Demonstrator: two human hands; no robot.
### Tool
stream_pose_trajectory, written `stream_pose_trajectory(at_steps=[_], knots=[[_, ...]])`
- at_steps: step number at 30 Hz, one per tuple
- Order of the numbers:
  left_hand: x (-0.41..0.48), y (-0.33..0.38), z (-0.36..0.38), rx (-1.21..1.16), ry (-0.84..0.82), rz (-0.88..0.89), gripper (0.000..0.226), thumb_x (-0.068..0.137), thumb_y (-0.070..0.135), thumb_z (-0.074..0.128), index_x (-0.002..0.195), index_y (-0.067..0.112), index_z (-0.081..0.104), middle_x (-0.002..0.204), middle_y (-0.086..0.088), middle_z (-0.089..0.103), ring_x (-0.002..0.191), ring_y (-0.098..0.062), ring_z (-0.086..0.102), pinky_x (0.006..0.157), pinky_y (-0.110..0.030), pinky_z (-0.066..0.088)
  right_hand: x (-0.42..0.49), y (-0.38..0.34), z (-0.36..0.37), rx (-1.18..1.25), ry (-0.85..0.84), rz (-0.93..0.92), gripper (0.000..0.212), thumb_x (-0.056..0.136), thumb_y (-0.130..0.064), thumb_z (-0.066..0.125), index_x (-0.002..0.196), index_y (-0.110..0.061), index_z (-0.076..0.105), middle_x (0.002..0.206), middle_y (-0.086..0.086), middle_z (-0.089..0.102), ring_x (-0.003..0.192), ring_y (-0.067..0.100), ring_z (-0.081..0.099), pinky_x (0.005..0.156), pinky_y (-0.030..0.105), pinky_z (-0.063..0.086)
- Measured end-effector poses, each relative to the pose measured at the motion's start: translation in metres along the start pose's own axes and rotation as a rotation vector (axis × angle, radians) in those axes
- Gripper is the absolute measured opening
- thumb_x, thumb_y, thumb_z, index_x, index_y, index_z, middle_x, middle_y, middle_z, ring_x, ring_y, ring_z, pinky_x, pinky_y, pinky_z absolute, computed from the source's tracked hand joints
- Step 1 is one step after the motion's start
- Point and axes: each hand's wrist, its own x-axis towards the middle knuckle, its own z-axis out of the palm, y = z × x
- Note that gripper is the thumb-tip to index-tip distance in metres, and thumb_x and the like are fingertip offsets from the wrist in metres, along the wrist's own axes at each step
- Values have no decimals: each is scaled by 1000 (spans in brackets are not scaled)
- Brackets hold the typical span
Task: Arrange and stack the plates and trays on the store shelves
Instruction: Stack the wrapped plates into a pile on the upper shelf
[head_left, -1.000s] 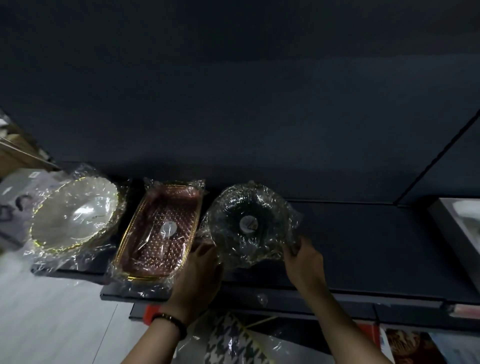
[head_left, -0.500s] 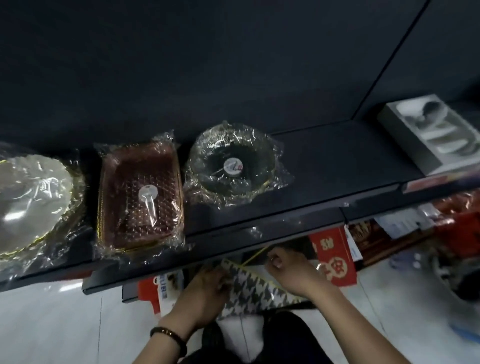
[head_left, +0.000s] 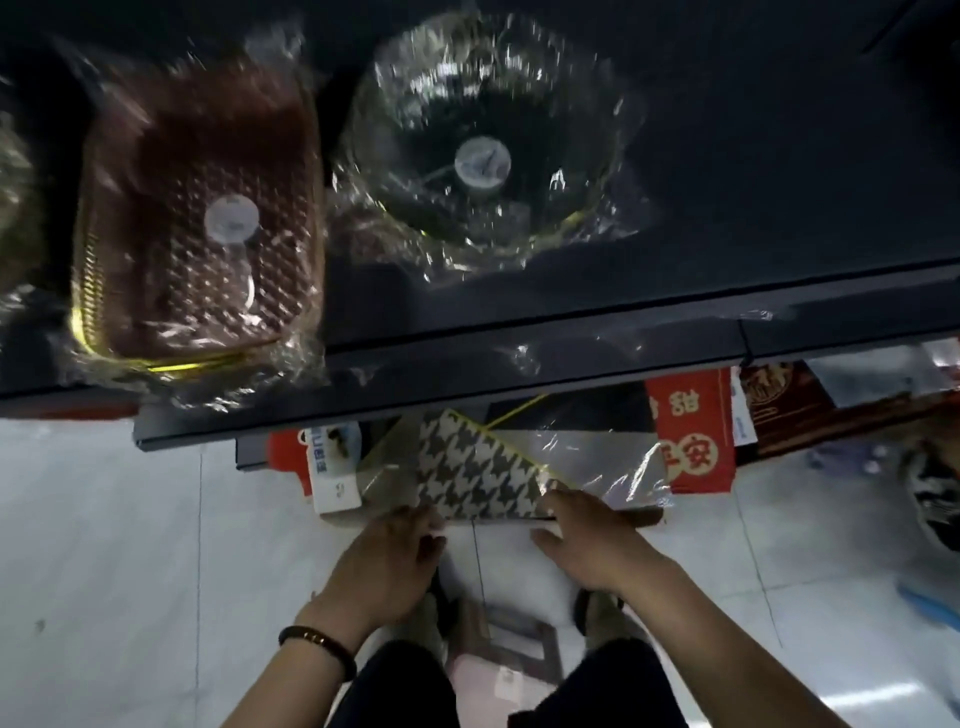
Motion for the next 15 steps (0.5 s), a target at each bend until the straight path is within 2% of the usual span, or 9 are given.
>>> stream_pose_trajectory(at_steps=[3, 6, 9, 12, 14, 15], knots=[[32, -6, 41, 18, -29, -47, 26, 102, 52, 48, 124, 43, 60, 130, 13, 66, 115, -9, 62, 99, -34, 54, 36, 35, 21, -7, -4, -3, 48, 99, -62, 48, 135, -31, 46, 131, 2, 62, 117, 24, 62, 92, 43, 54], [81, -7, 70, 95, -16, 21, 33, 103, 50, 50, 130, 35, 63, 128, 10, 69, 115, -10, 66, 98, -29, 55, 80, 62, 39, -31, -22, -16, 49, 100, -58, 53, 135, -24, 50, 130, 5, 62, 118, 26, 61, 92, 39, 53], [140, -20, 105, 254, -43, 108, 36, 105, 48, 53, 134, 30, 63, 127, 7, 71, 115, -12, 69, 96, -28, 56, 127, 82, 54, -11, -25, -22, 45, 100, -56, 54, 129, -22, 55, 126, 6, 62, 116, 26, 61, 93, 41, 54], [201, -40, 139, 370, -26, 146, 41, 107, 52, 41, 135, 30, 61, 123, 5, 71, 111, -12, 69, 94, -28, 56, 179, 103, 63, -13, 14, -18, 43, 103, -50, 52, 134, -21, 55, 122, 8, 58, 110, 26, 61, 91, 37, 52], [237, -53, 159, 346, -7, 146, 40, 109, 52, 40, 137, 30, 59, 122, 6, 68, 107, -11, 66, 96, -28, 55, 211, 117, 70, 10, 54, -26, 47, 103, -51, 52, 142, -24, 51, 129, 7, 54, 112, 25, 60, 92, 36, 51], [252, -60, 169, 284, 9, 151, 40, 110, 53, 40, 138, 30, 57, 124, 7, 66, 108, -10, 65, 96, -28, 54, 225, 125, 75, 10, 74, -33, 51, 104, -52, 51, 147, -26, 47, 137, 6, 52, 120, 25, 58, 98, 36, 50]])
